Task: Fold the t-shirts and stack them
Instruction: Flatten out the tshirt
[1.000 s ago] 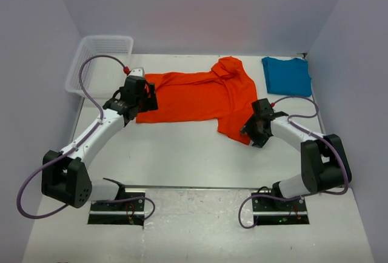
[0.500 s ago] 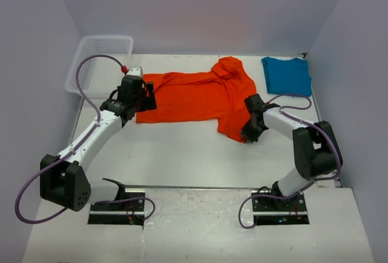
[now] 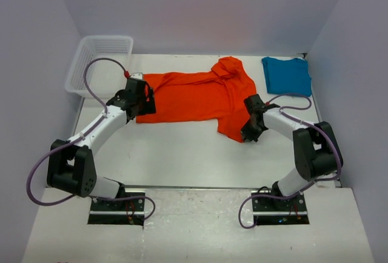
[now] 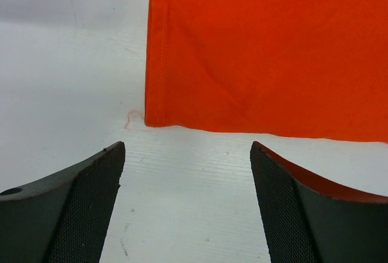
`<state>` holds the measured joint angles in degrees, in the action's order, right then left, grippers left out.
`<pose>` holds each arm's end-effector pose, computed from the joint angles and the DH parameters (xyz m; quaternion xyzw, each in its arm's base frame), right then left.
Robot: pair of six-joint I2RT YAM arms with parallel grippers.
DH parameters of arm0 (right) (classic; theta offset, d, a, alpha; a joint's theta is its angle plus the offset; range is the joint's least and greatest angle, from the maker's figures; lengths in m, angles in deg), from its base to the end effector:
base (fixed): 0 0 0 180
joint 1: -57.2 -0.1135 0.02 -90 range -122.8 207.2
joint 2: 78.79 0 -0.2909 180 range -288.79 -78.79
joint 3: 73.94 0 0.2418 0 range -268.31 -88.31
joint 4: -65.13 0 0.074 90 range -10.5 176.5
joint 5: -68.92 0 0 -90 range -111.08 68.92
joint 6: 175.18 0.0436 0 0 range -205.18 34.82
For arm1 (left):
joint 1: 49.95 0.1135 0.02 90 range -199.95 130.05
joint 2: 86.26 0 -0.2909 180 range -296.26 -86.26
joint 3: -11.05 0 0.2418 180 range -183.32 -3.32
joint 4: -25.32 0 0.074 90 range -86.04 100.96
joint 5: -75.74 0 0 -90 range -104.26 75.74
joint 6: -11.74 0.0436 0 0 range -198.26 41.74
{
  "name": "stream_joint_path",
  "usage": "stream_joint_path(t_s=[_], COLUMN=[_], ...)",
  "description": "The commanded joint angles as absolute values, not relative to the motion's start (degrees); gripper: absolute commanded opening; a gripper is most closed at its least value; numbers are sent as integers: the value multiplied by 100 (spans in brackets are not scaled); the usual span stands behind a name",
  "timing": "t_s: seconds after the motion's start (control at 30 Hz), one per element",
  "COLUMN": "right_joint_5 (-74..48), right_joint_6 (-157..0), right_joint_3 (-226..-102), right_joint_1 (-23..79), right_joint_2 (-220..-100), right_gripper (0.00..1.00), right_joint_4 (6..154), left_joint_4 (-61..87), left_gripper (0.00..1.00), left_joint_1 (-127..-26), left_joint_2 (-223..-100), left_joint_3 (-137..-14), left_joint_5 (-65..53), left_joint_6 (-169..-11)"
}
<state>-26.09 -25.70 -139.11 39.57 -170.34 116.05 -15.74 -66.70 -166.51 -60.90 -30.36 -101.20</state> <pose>0.2588 0.0782 0.1823 0.3591 0.9257 0.0349 0.1135 0.2769 -0.0707 0.2774 -0.0987 0.9245 0.0068 0.3680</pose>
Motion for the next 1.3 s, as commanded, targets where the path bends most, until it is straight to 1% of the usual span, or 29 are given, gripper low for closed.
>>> stream_joint_path(t_s=[0.0, 0.07, 0.2, 0.23, 0.33, 0.4, 0.47, 0.6, 0.7, 0.93, 1.17, 1.27], right_joint_5=[-2776, -2767, -2793, -2784, -2767, -2723, -2653, -2635, -2617, -2582, -2512, -2494], right_joint_6=[-2638, -2700, -2797, -2858, -2920, -2920, -2928, -2955, -2955, -2972, -2964, -2972], right_joint_3=[-13972, -13972, -13963, -13946, -13911, -13849, -13814, -13788, -13788, -13717, -13665, -13673], right_joint_1=[3918, 3918, 3910, 3918, 3910, 3918, 3918, 3918, 3918, 3918, 3918, 3918], right_joint_2=[-16870, -16800, -16607, -16572, -16466, -16378, -16334, -16246, -16237, -16141, -16158, -16141], right_gripper=[0, 0, 0, 0, 0, 0, 0, 0, 0, 0, 0, 0], right_joint_4=[11589, 11553, 11527, 11483, 11448, 11404, 11343, 11298, 11325, 11228, 11175, 11184], left_joint_4=[-1638, -1586, -1392, -1392, -1392, -1374, -1295, -1181, -1119, -1093, -1128, -1154], left_gripper=[86, 88, 88, 84, 78, 74, 71, 62, 59, 58, 58, 56], left_joint_1=[-6507, -6297, -5787, -5725, -5645, -5627, -5610, -5610, -5610, -5592, -5557, -5549], left_joint_2=[-16948, -17106, -17300, -17344, -17459, -17529, -17608, -17906, -18083, -18373, -18540, -18733], left_joint_3=[-6062, -6019, -5834, -5816, -5825, -5834, -5799, -5798, -5842, -5957, -6159, -6308], left_joint_5=[-3106, -2895, -2069, -2007, -2129, -2059, -1998, -1699, -1672, -1988, -1954, -1971], left_joint_6=[-10146, -10216, -10287, -10287, -10261, -10269, -10305, -10366, -10410, -10410, -10498, -10516])
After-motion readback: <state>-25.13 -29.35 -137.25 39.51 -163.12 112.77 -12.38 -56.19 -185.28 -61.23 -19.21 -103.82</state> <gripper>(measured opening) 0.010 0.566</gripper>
